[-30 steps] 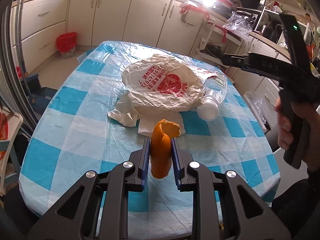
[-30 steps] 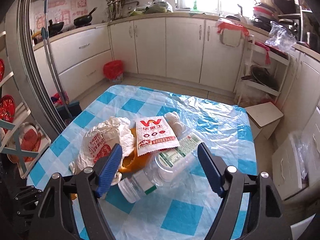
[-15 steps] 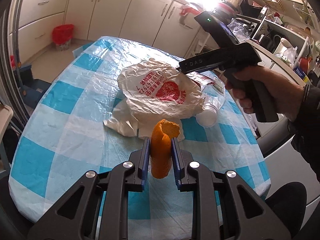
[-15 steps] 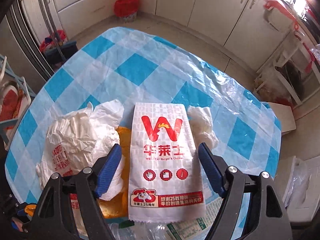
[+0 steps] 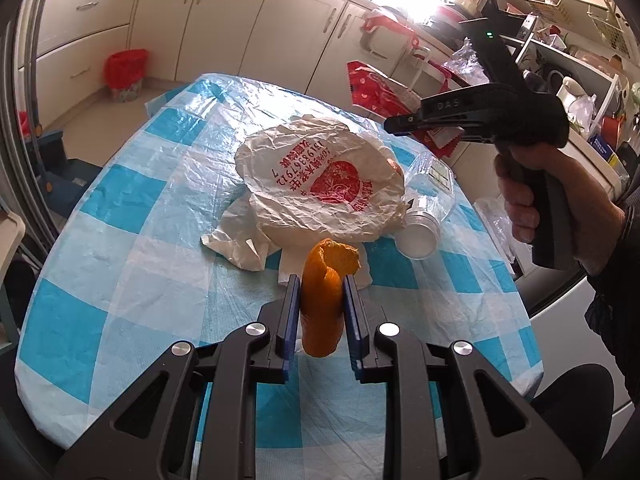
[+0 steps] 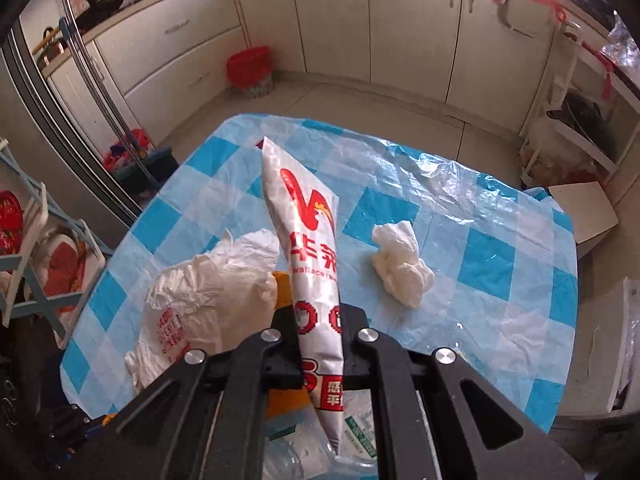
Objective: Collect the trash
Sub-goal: 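Carry the paper bag to the bucket and release it from the right tool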
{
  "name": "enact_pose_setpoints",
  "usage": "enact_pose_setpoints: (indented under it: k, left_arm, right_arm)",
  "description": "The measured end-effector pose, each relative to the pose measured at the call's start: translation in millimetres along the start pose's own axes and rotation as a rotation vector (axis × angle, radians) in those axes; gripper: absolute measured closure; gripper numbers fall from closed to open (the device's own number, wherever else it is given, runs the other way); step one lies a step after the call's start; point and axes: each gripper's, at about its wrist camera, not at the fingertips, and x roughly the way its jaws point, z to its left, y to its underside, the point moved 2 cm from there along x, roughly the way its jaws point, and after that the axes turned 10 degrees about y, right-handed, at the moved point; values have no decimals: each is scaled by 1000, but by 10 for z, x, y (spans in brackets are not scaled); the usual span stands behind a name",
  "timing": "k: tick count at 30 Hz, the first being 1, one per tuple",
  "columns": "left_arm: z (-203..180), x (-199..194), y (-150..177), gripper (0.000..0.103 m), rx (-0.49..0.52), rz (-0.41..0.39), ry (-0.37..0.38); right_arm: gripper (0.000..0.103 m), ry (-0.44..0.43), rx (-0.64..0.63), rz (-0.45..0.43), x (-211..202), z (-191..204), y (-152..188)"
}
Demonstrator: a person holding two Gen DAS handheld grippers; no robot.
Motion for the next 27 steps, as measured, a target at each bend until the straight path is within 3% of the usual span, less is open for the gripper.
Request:
enact_pose_setpoints:
  k: [8, 12, 18, 27]
  left_arm:
    - [-115, -99, 2, 83, 28, -16, -18]
    - [-208, -175, 8, 83, 48, -25, -19]
    - [-406, -321, 23, 83, 83, -41, 7]
    - [-963, -402, 121, 83, 169, -29, 82]
  right_arm:
    - [95, -306, 221, -86, -513, -268, 431]
    - [95, -391, 292, -106, -706, -399, 731]
    - [95, -397, 349, -144, -986, -554, 1131]
    - [95, -178, 350, -233, -1411, -701, 1799]
